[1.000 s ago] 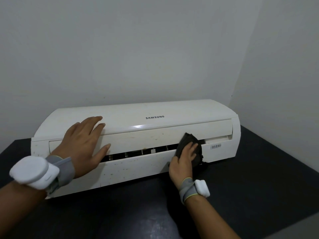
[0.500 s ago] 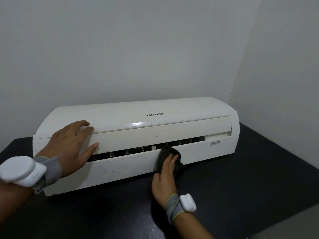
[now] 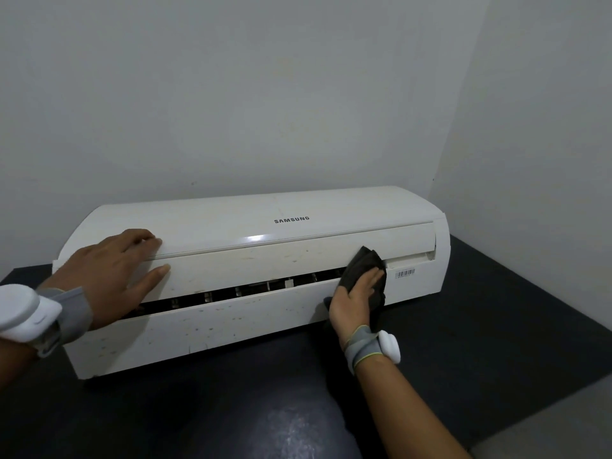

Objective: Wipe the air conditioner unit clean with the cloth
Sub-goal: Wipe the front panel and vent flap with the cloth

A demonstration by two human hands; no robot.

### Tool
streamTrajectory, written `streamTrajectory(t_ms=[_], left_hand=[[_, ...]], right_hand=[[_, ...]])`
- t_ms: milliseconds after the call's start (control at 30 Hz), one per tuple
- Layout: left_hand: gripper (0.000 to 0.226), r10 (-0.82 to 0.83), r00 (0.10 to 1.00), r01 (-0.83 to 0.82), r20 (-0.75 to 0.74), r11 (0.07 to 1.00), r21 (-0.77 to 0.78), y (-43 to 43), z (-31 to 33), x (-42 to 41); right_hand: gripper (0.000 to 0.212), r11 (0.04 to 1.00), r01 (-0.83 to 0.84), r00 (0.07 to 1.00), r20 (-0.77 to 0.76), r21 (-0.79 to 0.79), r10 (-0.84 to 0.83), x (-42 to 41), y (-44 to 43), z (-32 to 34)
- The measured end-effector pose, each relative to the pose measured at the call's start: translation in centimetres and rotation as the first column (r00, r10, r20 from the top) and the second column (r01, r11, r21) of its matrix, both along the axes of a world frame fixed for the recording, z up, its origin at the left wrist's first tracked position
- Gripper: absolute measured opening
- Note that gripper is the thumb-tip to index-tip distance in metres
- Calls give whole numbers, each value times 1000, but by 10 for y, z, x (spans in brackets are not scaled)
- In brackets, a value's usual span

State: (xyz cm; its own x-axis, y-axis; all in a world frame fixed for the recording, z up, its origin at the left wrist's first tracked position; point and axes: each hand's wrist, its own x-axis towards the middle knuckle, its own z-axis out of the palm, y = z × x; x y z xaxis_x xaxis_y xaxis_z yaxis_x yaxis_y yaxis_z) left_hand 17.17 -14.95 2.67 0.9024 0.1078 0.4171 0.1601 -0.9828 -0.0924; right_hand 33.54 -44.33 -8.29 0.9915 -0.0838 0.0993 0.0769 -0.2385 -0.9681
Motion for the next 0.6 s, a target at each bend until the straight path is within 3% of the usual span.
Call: streamTrajectory(t_ms=[133, 267, 400, 600], left_hand=[[47, -11, 1000, 11, -7, 999, 42, 7, -3, 1], [50, -33, 999, 34, -10, 998, 47, 11, 3, 0], [42, -24, 1000, 24, 2, 1000, 12, 14, 2, -1], [50, 12, 1000, -12, 5, 1000, -29, 19, -1, 2]], right_hand=[[77, 990, 134, 981, -150, 48, -125, 26, -28, -5], [70, 978, 206, 964, -182, 46, -194, 53, -65, -1], [75, 982, 187, 964, -193, 3, -183, 62, -83, -4], [77, 995, 101, 973, -211, 12, -96, 32, -58, -19]])
